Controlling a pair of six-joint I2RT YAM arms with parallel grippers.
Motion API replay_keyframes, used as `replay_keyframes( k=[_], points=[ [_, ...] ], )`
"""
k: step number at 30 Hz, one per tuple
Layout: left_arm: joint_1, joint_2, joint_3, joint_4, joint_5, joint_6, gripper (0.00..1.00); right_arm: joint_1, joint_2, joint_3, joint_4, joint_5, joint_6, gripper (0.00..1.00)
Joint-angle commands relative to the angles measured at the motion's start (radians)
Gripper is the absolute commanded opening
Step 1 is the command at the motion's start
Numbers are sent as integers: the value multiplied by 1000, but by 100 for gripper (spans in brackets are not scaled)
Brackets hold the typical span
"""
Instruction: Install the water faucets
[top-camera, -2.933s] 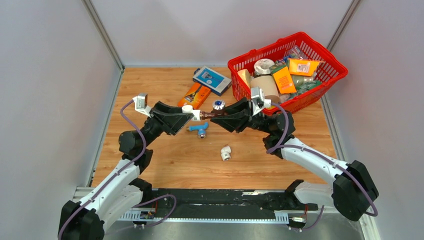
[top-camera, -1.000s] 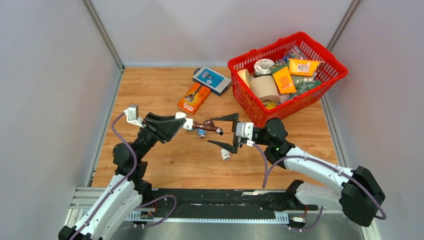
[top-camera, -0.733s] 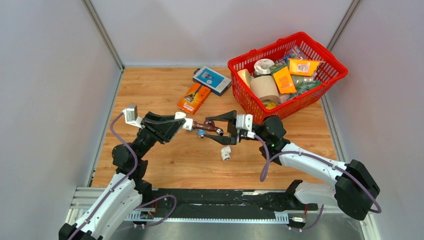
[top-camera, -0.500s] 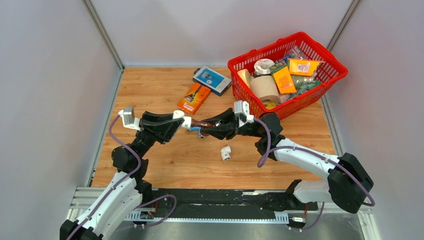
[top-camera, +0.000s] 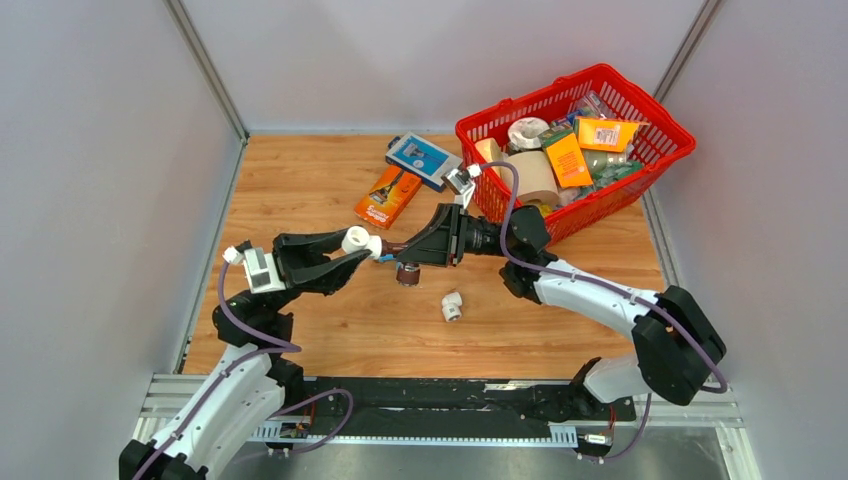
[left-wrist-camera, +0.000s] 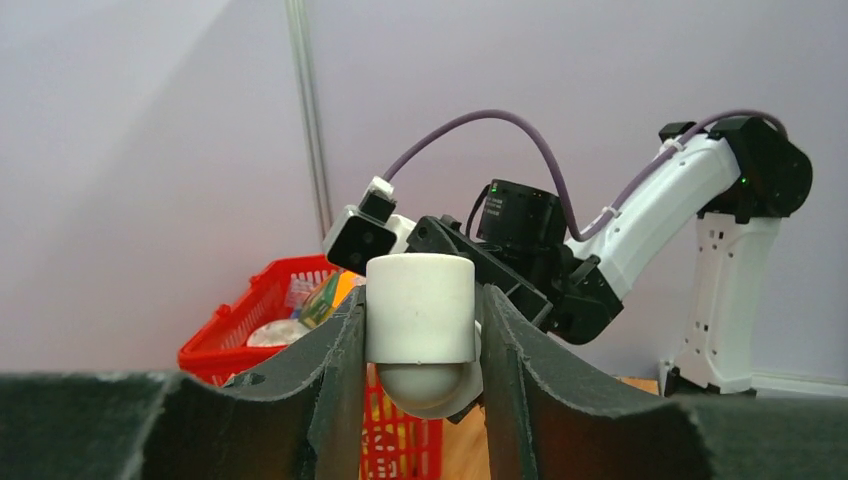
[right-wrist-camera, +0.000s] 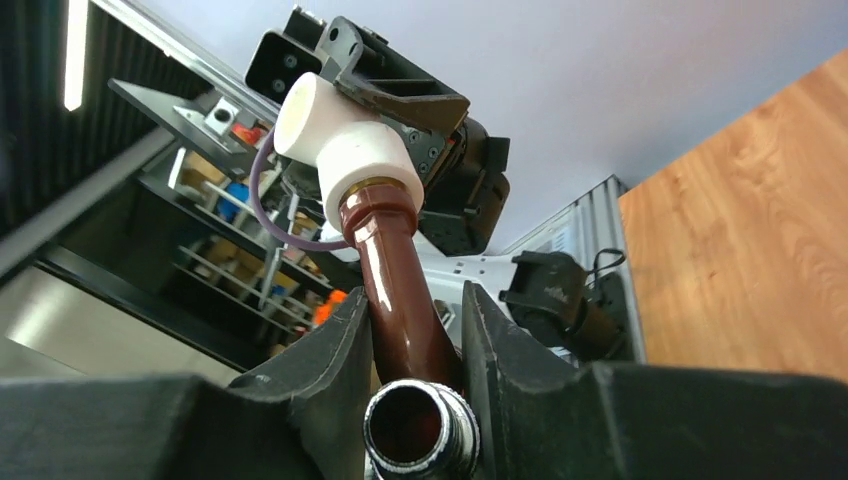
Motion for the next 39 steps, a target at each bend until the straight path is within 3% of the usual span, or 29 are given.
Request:
replay_keyframes(
  k=[1,4,7,12,19,27,33,39],
  points=[
    [-13,-24,-13,-10,118,194,0,-1,49,4,-64,232,200,9],
    [-15,-68,-39,-100,-28,133,0,-1,8,31,-153,267,-16,34],
    [-15,-143,-41,-194,-164,88,0,-2,-61,31,-211,347,-228,49],
    [-15,-221,13,-432,-263,27,0,-2,-177,12,-245,430,-584,63],
    [-15,-217,210,-854,-379,-16,0,3,-300,-89,-194,365,-1146,71],
    [-15,-119,399,-1098,-381,-98,0,121,-402,-307,-107,279,-1995,79],
    [-15,-82,459,-1140,-347,-128,0,198,-370,-332,0,353,-2271,79],
    [-15,-62,465,-1111,-304,-193,0,265,-296,-292,-27,428,-2483,80]
  ],
)
